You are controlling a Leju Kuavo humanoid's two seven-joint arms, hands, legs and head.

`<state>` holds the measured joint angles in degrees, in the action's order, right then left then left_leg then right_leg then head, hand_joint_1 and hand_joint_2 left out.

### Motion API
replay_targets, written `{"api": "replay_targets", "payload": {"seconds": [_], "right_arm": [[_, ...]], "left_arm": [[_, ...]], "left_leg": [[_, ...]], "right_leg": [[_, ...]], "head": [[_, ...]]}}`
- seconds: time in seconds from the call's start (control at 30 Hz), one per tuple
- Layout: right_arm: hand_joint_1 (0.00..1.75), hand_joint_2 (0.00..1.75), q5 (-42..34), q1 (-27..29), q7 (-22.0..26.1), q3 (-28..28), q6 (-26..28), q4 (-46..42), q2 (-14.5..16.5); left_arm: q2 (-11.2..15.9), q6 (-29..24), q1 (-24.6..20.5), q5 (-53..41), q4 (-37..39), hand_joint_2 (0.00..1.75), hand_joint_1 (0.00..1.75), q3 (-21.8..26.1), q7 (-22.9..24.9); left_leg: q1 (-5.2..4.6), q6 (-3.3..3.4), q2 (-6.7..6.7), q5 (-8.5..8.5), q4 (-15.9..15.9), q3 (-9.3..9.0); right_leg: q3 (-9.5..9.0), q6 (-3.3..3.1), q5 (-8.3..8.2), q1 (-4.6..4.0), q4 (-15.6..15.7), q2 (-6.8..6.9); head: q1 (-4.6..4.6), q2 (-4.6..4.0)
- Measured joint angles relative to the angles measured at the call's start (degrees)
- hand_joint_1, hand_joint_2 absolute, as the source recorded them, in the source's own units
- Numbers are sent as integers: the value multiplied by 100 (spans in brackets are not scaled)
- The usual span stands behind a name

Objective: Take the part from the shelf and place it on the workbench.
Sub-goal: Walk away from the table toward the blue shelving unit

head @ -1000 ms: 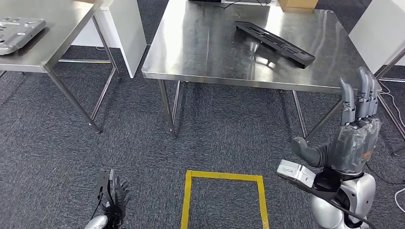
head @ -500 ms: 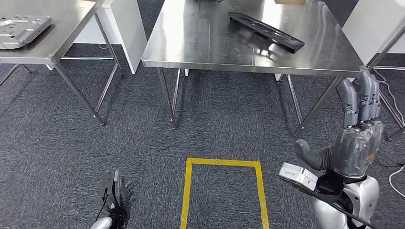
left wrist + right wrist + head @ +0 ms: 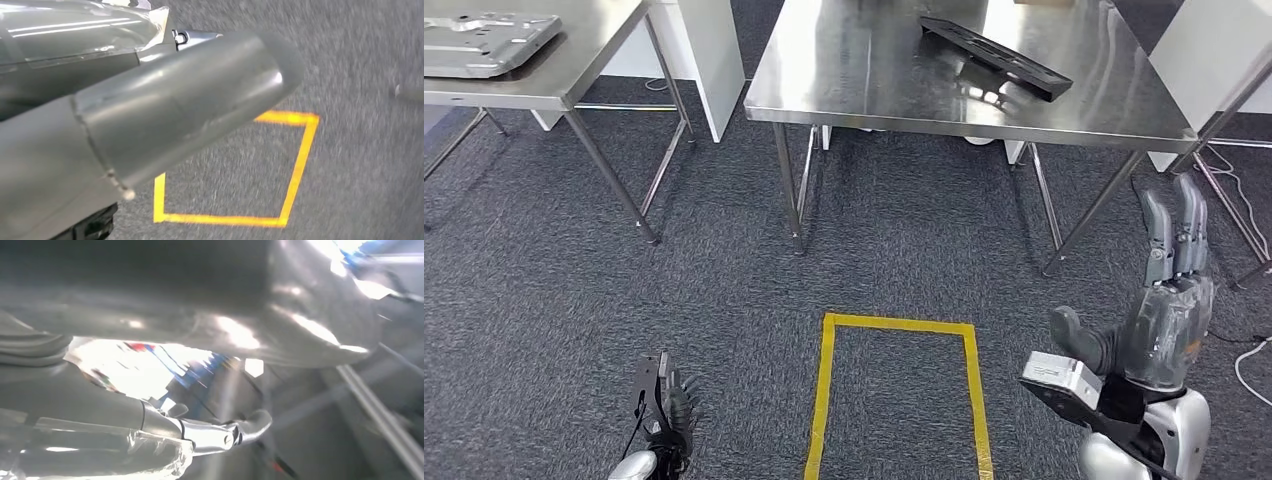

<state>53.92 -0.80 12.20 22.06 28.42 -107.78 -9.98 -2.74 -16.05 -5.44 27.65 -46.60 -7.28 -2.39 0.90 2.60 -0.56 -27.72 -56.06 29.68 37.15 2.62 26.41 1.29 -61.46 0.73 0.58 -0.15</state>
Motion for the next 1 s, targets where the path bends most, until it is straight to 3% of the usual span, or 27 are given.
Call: {"api": "replay_targets", "payload": {"seconds": [0.07,0.1,0.13,0.17,0.23,0.3,0.33,0.4,0.47,0.57,0.63,0.67,0.7,0.77,0.8,0.87,0.93,1.0], "right_arm": [[0,0,-251,214,-126,-313,76,568,77],[0,0,-381,288,-189,-498,169,971,126],[0,0,-501,327,-261,-694,282,1433,178],[0,0,-618,315,-341,-913,410,2008,230],[0,0,-855,143,-394,-1383,654,3477,303],[0,0,-1048,-54,-265,-1813,847,5035,355],[0,0,-1097,-116,-204,-1977,910,5681,385],[0,0,-1065,-212,-343,-2164,849,6628,472],[0,0,-928,-333,-890,-2234,366,7451,559],[0,0,-766,-286,-1687,-2256,-533,8354,668],[0,0,-629,-198,-1990,-2251,-1009,8757,774],[0,0,-544,-172,-2109,-2236,-1257,8918,837],[0,0,-465,-152,-2210,-2214,-1477,9052,908],[0,0,-347,-116,-2322,-2152,-1751,9226,1041],[0,0,-285,-107,-2339,-2114,-1873,9292,1096],[0,0,-144,-127,-2291,-2012,-2344,9399,1187],[0,0,-44,-191,-2196,-1900,-2970,9446,1251],[0,0,-39,-245,-2114,-1813,-3462,9474,1309]], "left_arm": [[-12,-26,57,8,-8,0,0,2,64],[-19,-42,102,10,-10,0,0,0,107],[-24,-61,148,11,-12,0,0,-3,154],[-29,-78,189,15,-11,0,0,-12,202],[-40,-100,236,74,3,0,0,-73,263],[-50,-105,244,170,41,0,0,-175,260],[-52,-105,246,211,69,0,0,-225,250],[-48,-111,256,291,137,0,0,-288,239],[-39,-135,244,412,229,0,0,-363,232],[-42,-188,197,600,394,0,0,-547,180],[-39,-181,193,715,525,0,0,-684,152],[-14,-146,195,769,583,0,0,-756,157],[30,-99,194,811,628,0,0,-827,170],[150,-4,169,853,673,0,0,-943,209],[203,41,148,852,683,0,0,-992,234],[318,153,112,799,706,0,0,-1113,328],[440,294,103,678,742,0,0,-1276,433],[547,448,73,526,775,0,0,-1453,505]], "left_leg": [[-10,31,-60,101,-3,128],[-12,22,-100,146,-6,192],[-13,13,-139,187,-11,248],[-12,-1,-185,224,-14,294],[-11,-42,-286,285,-23,354],[-36,-105,-400,338,-38,412],[-49,-139,-450,366,-45,441],[-48,-199,-522,409,-51,488],[-40,-241,-378,281,-225,576],[-32,-294,-41,-324,-1228,1006],[-26,-311,26,-516,-1732,1187],[-26,-304,48,-459,-1671,1111],[-27,-285,83,-324,-1391,915],[-60,-215,284,-58,-571,389],[-85,-176,376,8,-278,216],[-134,-116,423,29,-69,132],[-121,-58,305,88,-30,147],[-83,14,192,166,19,162]], "right_leg": [[272,-47,407,5,-731,-23],[350,-41,538,4,-1014,-32],[328,-14,582,2,-1108,-40],[178,30,535,2,-966,-52],[-356,100,342,22,-171,-183],[-743,65,229,17,449,-343],[-797,21,220,8,554,-383],[-771,-54,173,12,525,-283],[-754,-139,131,42,526,-183],[-718,-233,103,3,530,48],[-675,-255,90,-29,528,204],[-659,-263,83,-40,527,268],[-650,-270,77,-49,527,327],[-652,-269,75,-88,518,429],[-653,-256,73,-107,514,477],[-652,-220,65,-139,510,576],[-642,-173,77,-140,492,610],[-507,-165,273,-126,188,359]], "head": [[-8,0],[-7,0],[-6,0],[-8,0],[-13,0],[-22,0],[-23,0],[-18,0],[-7,0],[15,0],[16,0],[18,0],[18,0],[17,0],[13,0],[10,0],[14,0],[3,0]]}}
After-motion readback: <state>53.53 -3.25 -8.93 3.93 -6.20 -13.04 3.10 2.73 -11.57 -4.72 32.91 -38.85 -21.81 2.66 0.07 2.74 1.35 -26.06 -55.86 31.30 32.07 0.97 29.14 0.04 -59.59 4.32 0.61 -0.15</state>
